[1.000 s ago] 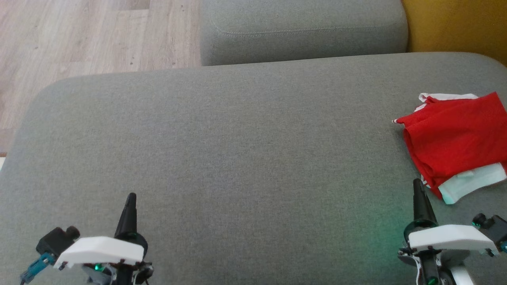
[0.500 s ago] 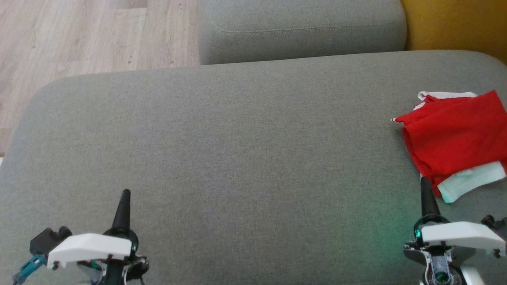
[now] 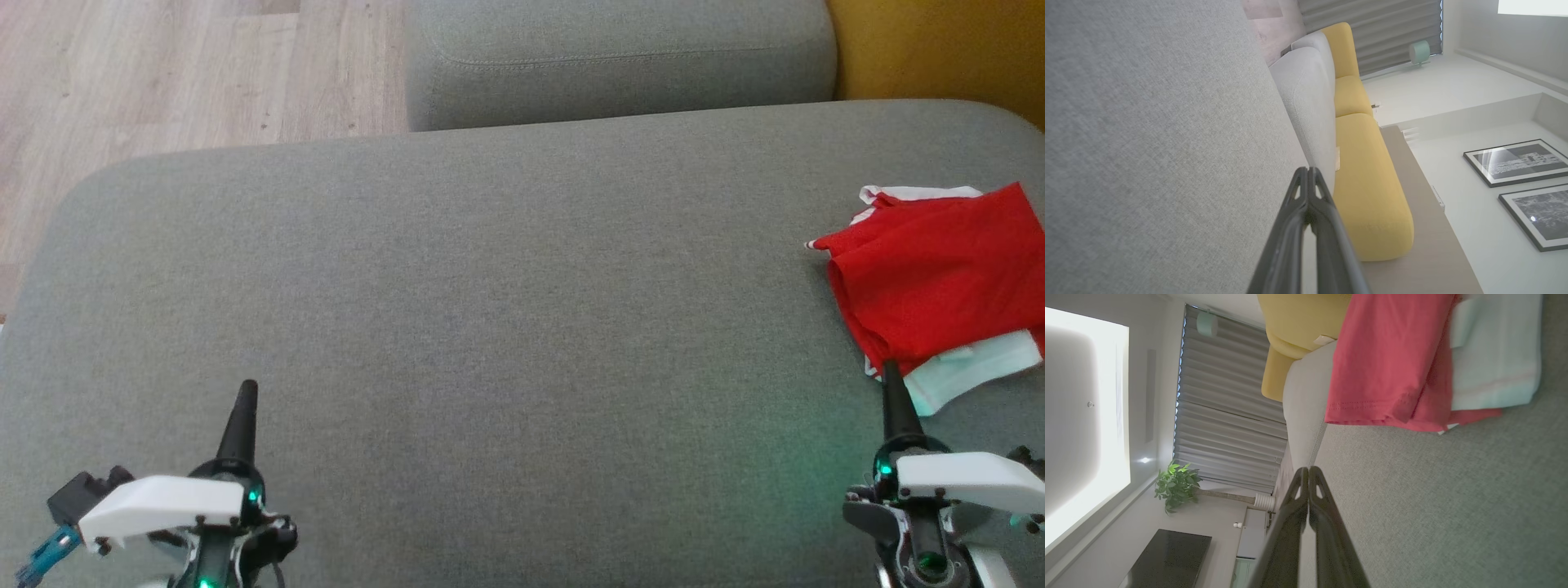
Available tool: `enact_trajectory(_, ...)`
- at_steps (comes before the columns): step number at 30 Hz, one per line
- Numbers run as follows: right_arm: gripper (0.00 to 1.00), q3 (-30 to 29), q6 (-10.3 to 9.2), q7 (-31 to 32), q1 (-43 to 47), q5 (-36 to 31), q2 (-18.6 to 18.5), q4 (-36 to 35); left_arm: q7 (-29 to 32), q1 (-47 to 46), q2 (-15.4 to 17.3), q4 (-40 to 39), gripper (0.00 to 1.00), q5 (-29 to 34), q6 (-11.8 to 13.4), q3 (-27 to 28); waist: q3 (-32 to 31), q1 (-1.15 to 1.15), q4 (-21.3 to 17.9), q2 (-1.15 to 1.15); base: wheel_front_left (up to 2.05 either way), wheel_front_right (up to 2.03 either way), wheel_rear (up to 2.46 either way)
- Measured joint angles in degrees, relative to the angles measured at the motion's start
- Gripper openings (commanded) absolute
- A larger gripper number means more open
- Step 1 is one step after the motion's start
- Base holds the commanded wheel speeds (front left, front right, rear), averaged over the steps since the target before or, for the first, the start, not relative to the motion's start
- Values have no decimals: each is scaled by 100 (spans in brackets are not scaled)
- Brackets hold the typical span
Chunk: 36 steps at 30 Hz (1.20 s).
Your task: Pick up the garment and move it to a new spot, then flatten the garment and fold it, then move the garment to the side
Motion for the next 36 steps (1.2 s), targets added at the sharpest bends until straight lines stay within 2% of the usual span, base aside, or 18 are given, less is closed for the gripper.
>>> enact_trajectory(27, 0, -366, -1, 459, -122, 1827, 0, -105, 495, -248, -2, 48, 0, -1717, -192, 381, 54, 0, -55, 0, 0, 0, 0)
enact_trajectory(36, 0, -393, -1, 509, -122, 1895, 0, -105, 500, -253, -3, 60, 0, -1788, -194, 442, 54, 0, -56, 0, 0, 0, 0)
